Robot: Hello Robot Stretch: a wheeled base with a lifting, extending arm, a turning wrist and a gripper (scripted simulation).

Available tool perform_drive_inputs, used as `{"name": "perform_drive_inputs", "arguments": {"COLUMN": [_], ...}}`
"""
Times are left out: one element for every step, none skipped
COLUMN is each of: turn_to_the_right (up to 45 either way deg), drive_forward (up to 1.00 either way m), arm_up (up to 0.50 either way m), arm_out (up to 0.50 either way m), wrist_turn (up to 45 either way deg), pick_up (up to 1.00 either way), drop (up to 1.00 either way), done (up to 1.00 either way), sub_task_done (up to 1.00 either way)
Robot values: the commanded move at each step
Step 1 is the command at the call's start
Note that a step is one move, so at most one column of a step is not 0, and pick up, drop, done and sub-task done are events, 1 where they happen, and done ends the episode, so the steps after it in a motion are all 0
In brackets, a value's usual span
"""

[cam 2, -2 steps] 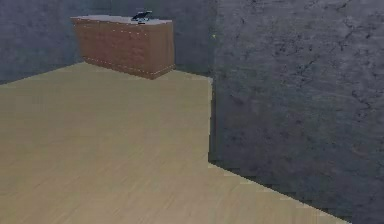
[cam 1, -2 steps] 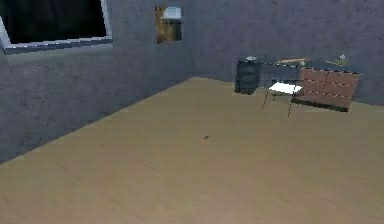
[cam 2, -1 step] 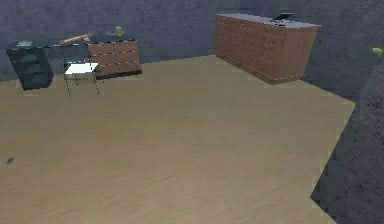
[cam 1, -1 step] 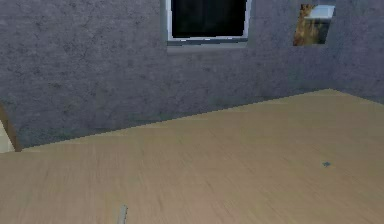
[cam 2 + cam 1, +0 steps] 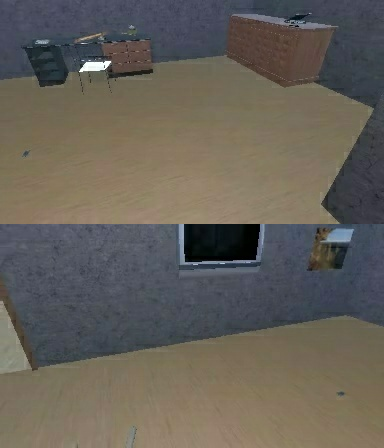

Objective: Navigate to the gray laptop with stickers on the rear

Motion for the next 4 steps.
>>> {"name": "perform_drive_inputs", "arguments": {"turn_to_the_right": [0.0, 9.0, 0.0, -21.0], "drive_forward": [0.05, 0.0, 0.75, 0.0], "arm_up": [0.0, 0.0, 0.0, 0.0], "arm_out": [0.0, 0.0, 0.0, 0.0], "wrist_turn": [0.0, 0.0, 0.0, 0.0], "pick_up": [0.0, 0.0, 0.0, 0.0], "drop": [0.0, 0.0, 0.0, 0.0], "done": [0.0, 0.0, 0.0, 0.0], "sub_task_done": [0.0, 0.0, 0.0, 0.0]}}
